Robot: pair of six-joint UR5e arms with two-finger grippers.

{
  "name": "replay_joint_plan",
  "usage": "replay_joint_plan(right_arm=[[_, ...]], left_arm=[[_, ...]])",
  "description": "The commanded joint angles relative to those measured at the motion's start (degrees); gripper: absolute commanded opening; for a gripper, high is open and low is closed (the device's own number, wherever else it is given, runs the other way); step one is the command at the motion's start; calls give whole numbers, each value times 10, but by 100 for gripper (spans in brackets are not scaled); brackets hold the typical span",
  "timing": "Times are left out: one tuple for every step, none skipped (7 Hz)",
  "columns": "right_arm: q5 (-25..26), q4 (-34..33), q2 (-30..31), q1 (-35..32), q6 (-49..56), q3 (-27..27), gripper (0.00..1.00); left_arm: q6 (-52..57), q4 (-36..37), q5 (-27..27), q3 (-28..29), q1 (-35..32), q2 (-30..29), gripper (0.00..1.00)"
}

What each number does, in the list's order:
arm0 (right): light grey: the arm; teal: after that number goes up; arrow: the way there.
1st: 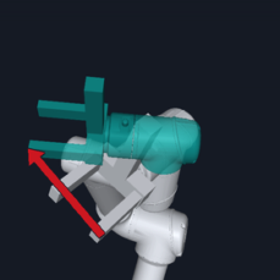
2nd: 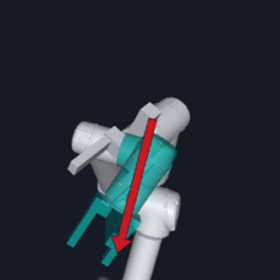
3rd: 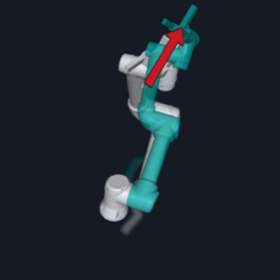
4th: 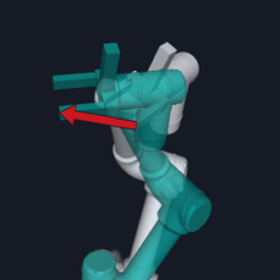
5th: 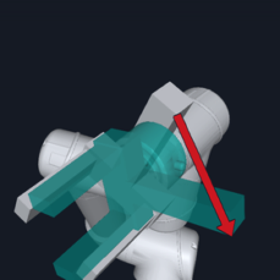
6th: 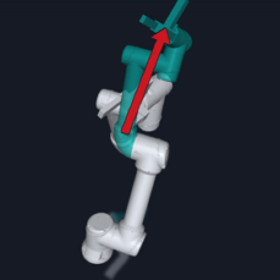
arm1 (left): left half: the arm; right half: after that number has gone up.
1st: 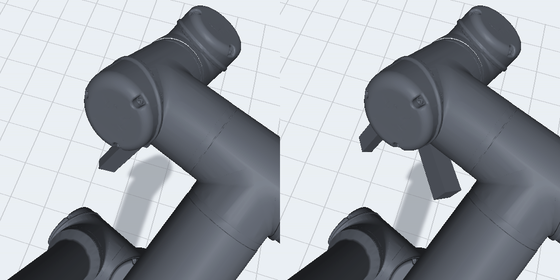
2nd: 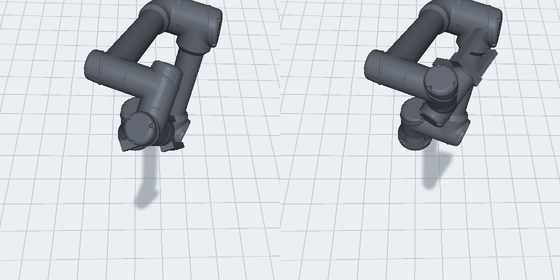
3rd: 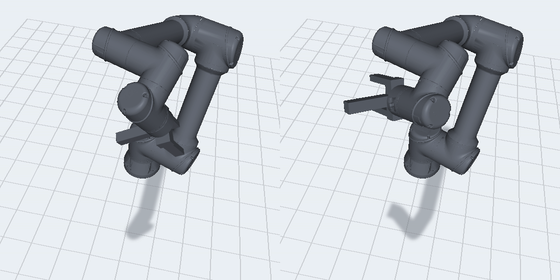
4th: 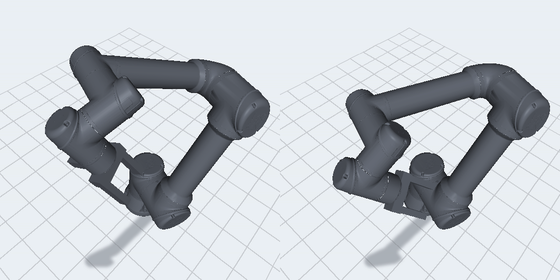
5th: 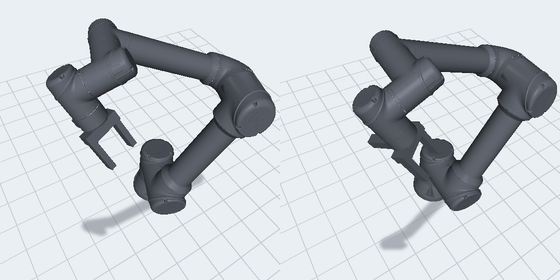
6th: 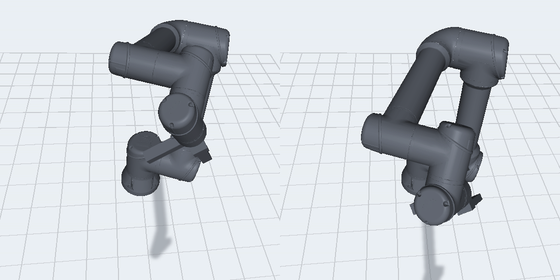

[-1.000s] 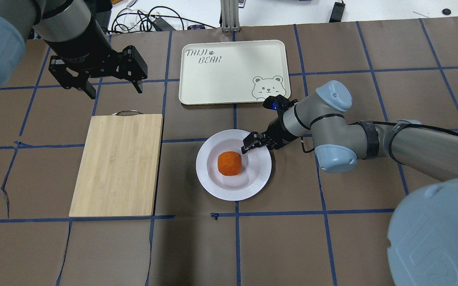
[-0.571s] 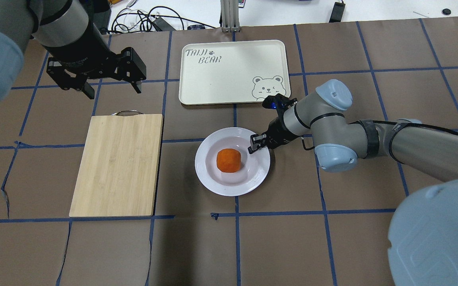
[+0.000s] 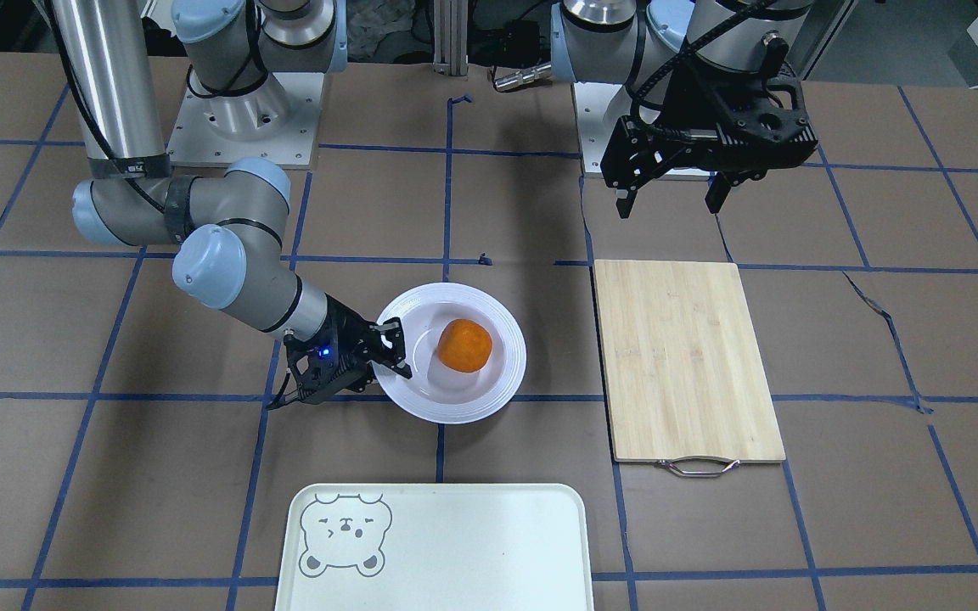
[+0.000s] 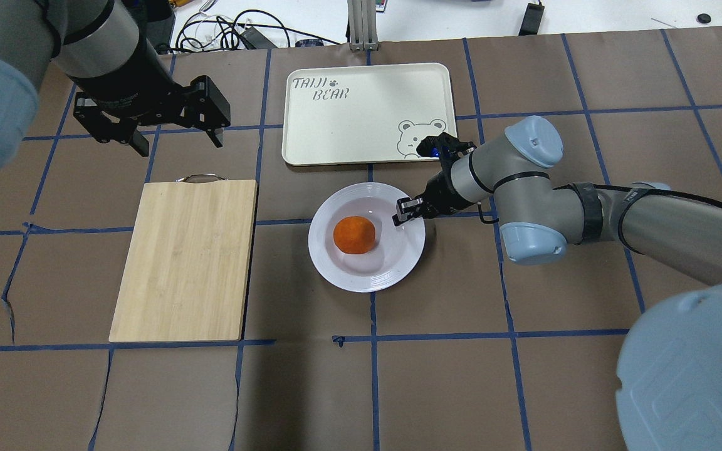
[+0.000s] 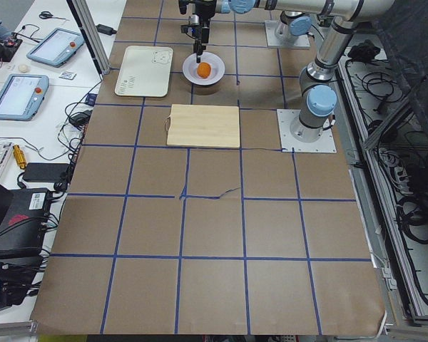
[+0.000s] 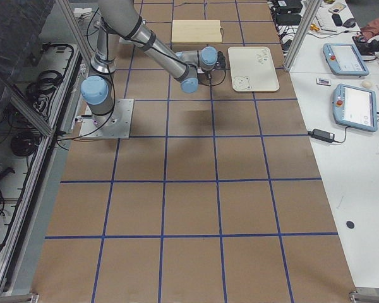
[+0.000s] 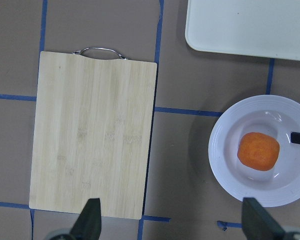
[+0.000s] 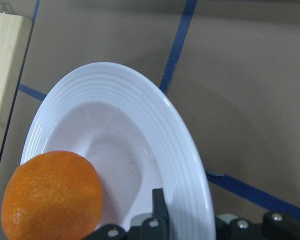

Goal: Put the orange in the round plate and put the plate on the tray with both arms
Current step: 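Drag the plate with the right gripper onto the bear-printed tray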

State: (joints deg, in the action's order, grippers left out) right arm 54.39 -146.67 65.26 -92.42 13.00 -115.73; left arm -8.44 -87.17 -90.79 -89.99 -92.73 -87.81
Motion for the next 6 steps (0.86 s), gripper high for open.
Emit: replay_joint_plan(right_arm=[[-5, -21, 13, 3, -9, 8, 0], [-22, -17, 15, 10, -27, 15, 0], [-41, -17, 14, 21, -51, 29, 0], [-43, 9, 6, 30, -64, 60, 0], [-43, 63, -13, 36, -65, 111, 0], [-45, 107, -41, 39, -66, 173, 0]], left_arm=[[1, 1, 0, 0, 2, 0, 100], [1, 1, 0, 0, 2, 0, 100], [0, 1, -1, 0, 1, 0, 100], [0, 6, 0, 0, 1, -1, 100], [2, 11, -1, 0, 4, -1, 100], [2, 12, -1, 0, 3, -1, 100]])
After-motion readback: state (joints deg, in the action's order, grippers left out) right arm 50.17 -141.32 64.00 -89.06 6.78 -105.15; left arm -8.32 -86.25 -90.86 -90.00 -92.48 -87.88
